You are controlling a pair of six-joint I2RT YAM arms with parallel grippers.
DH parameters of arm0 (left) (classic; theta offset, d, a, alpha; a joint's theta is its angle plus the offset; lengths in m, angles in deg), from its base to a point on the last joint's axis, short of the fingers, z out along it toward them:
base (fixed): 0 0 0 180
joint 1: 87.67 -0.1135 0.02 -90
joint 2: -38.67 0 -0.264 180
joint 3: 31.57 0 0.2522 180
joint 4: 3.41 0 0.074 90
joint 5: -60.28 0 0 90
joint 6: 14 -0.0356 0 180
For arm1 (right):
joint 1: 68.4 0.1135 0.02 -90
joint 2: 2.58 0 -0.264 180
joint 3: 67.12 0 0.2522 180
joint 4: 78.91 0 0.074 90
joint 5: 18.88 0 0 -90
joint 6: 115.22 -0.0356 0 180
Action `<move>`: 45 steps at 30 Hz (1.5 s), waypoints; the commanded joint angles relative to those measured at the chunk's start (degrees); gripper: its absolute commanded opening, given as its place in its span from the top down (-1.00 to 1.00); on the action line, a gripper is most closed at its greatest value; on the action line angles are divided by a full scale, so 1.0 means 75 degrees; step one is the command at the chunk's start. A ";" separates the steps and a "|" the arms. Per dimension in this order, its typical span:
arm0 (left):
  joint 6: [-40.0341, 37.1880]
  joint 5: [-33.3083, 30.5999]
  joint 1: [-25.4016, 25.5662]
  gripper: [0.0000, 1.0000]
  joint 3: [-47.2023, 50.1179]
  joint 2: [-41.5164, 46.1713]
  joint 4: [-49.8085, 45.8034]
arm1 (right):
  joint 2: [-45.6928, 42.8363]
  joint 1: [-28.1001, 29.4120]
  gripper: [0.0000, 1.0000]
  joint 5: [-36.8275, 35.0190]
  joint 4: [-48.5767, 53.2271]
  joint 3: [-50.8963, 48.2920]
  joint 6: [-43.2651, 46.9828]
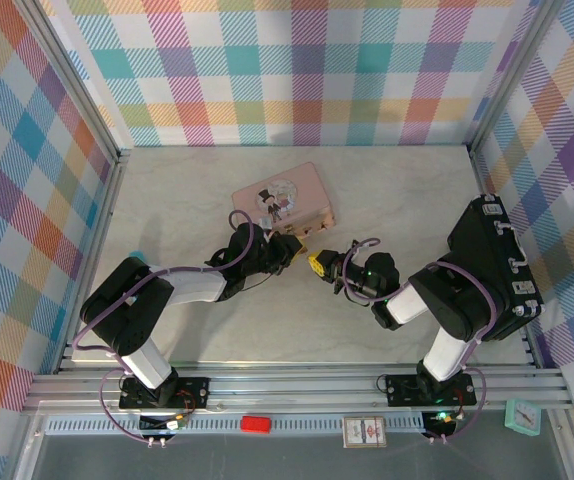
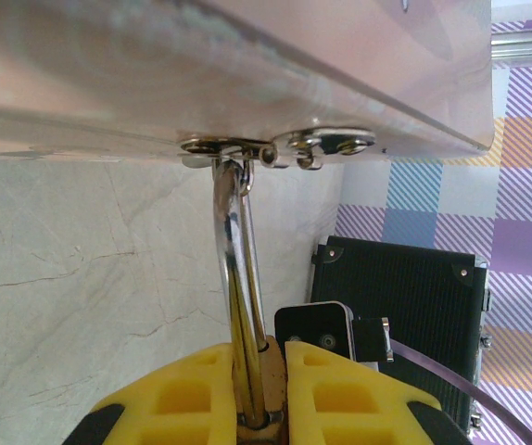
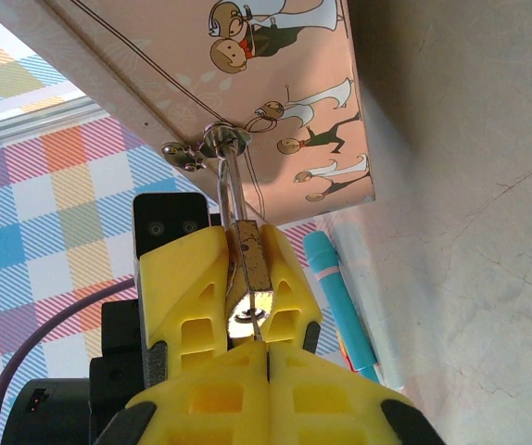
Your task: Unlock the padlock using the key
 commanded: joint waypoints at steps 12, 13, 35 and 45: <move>0.0099 0.0432 0.0071 1.00 -0.0162 0.0444 0.1271 | 0.0136 -0.0055 1.00 0.0065 -0.0285 0.0147 -0.0057; 0.0101 0.0432 0.0072 1.00 -0.0161 0.0433 0.1272 | 0.0147 -0.0054 1.00 0.0065 -0.0285 0.0153 -0.0050; 0.0122 0.0433 0.0175 1.00 -0.0199 0.0374 0.1296 | 0.0189 -0.0055 1.00 0.0077 -0.0285 0.0219 -0.0062; -0.0075 0.0421 0.0262 1.00 -0.0240 0.0490 0.0938 | 0.0249 -0.0055 1.00 0.0100 -0.0285 0.0340 -0.0099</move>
